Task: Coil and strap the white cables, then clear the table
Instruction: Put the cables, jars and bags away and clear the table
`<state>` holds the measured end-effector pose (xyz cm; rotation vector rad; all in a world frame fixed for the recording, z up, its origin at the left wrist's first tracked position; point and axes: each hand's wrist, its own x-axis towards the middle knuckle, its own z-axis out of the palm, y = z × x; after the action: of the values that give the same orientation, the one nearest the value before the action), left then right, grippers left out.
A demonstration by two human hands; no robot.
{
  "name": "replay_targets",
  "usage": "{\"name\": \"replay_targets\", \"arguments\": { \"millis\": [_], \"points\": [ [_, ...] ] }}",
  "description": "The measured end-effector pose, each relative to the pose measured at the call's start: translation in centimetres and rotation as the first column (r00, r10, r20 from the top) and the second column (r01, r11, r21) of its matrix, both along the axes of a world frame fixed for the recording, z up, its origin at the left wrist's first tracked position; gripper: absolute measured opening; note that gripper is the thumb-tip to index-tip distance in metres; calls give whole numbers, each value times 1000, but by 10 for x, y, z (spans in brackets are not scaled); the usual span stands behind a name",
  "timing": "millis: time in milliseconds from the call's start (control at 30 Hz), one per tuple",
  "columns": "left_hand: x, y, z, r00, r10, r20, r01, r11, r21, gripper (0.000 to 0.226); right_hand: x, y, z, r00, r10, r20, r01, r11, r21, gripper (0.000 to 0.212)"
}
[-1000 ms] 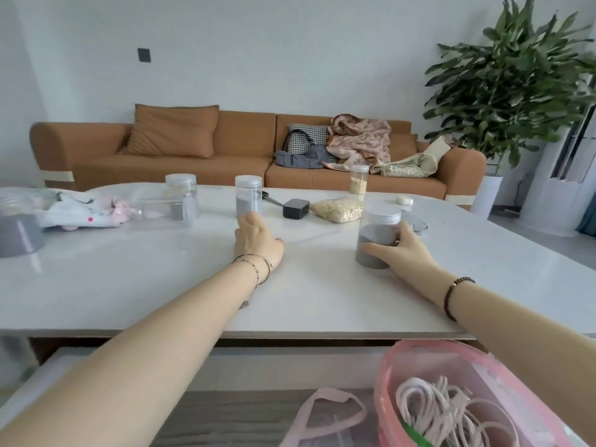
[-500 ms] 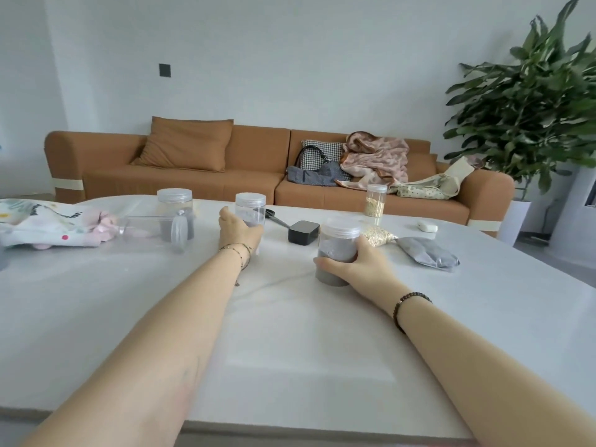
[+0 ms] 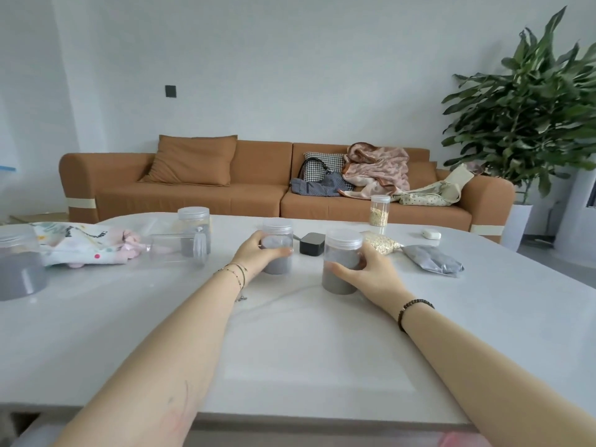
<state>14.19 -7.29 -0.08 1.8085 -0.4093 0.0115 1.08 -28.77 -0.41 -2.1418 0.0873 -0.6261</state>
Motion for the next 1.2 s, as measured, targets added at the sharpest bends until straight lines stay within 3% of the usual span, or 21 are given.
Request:
{"name": "replay_targets", "arguments": {
  "millis": [300, 567, 700, 767, 867, 933, 1000, 1133, 1200],
  "points": [
    [-66, 30, -6, 976, -210, 50, 203, 973, 113, 69, -50, 37, 4, 1000, 4, -30, -7, 994, -105, 35],
    [-111, 53, -5, 957, -275, 88, 261, 955, 144, 81, -97, 67, 1, 999, 40, -5, -40, 999, -35, 38],
    [-138, 69, -6, 947, -304, 101, 287, 945, 155, 82, -133, 80, 3, 996, 85, 7, -84, 992, -98, 39],
    [-155, 78, -3, 939, -324, 111, 304, 937, 171, 77, -151, 87, 7, 990, 135, 36, -131, 986, -102, 30],
    [-192, 92, 1, 923, -361, 131, 334, 923, 188, 53, -175, 102, 11, 986, 157, 56, -153, 986, -69, 10],
    [-213, 100, 9, 906, -385, 174, 342, 910, 236, 40, -183, 106, 13, 984, 164, 72, -161, 986, -47, 15],
    [-233, 111, 15, 879, -414, 236, 333, 888, 317, 44, -194, 110, 16, 983, 166, 79, -160, 984, -78, 24],
    [-276, 133, 14, 759, -585, 285, 441, 784, 436, 50, -230, 122, 24, 967, 149, 208, -58, 919, -390, 50],
    [-289, 140, 12, 703, -661, 262, 494, 719, 489, 52, -251, 128, 26, 972, 182, 152, -109, 912, -396, 56]
  ]
}}
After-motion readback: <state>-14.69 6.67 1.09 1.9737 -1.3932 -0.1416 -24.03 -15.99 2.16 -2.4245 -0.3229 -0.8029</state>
